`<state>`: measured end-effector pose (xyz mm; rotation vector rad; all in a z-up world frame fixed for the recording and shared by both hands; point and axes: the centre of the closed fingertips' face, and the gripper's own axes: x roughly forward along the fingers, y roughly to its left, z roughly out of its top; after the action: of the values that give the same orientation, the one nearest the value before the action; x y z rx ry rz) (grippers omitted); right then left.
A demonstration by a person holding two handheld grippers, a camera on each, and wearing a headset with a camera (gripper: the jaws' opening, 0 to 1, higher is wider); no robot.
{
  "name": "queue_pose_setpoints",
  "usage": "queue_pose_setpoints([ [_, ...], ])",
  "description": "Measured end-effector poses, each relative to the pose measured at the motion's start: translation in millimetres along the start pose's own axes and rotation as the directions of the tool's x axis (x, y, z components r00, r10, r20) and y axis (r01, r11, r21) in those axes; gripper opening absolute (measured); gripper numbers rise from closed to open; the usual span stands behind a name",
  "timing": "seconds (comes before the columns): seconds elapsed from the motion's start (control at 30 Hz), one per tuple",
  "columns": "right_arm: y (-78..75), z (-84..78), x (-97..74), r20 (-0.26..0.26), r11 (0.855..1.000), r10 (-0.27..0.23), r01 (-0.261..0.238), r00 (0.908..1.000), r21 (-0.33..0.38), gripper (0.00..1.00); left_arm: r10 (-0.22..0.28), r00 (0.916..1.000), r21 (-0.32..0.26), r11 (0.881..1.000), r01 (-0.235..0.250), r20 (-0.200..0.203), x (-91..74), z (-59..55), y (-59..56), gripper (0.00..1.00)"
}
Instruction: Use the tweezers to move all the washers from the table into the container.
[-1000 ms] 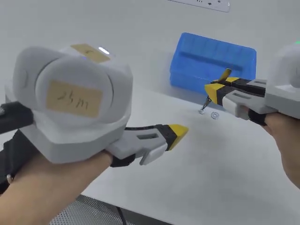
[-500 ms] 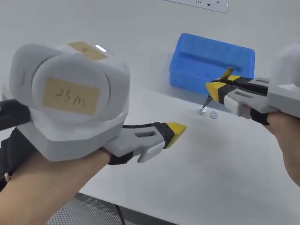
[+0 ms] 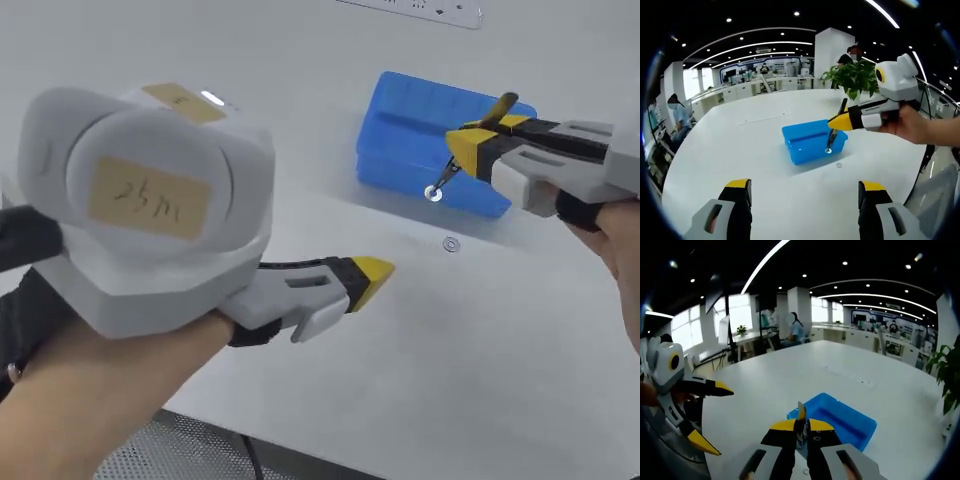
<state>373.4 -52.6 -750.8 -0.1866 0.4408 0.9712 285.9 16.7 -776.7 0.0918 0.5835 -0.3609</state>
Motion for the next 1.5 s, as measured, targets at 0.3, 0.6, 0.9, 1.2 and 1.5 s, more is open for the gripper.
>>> queue_pose_setpoints([
  [0.3,-20.4,9.0,10.6,0.032,0.999,-0.035,0.035,0.9989,-0.006,0.03,0.002,1.0000,0.002,1.000,-0.002,-0.007,0.8,-2.2,-0.5,0.90],
  [0.6,-32.4,-4.4,23.1,-0.001,0.998,-0.054,0.054,0.9985,-0.034,0.03,0.002,0.9999,-0.003,1.000,-0.002,-0.014,2.1,-4.5,0.6,0.89],
  [0.9,-42.7,-20.1,40.9,-0.032,0.997,-0.062,0.061,0.9975,-0.044,0.03,-0.007,0.9997,0.002,1.000,0.007,-0.022,6.3,-5.5,-1.4,0.89],
  [1.2,-45.0,-32.1,50.3,-0.050,0.998,-0.066,0.064,0.9966,-0.028,0.03,0.001,0.9995,0.000,1.000,-0.001,-0.031,7.1,-8.3,2.6,0.89],
  [1.5,-41.6,-17.8,39.3,-0.020,0.998,-0.065,0.065,0.9977,-0.023,0.03,-0.001,0.9996,-0.001,1.000,0.001,-0.028,6.5,-7.7,1.3,0.89],
])
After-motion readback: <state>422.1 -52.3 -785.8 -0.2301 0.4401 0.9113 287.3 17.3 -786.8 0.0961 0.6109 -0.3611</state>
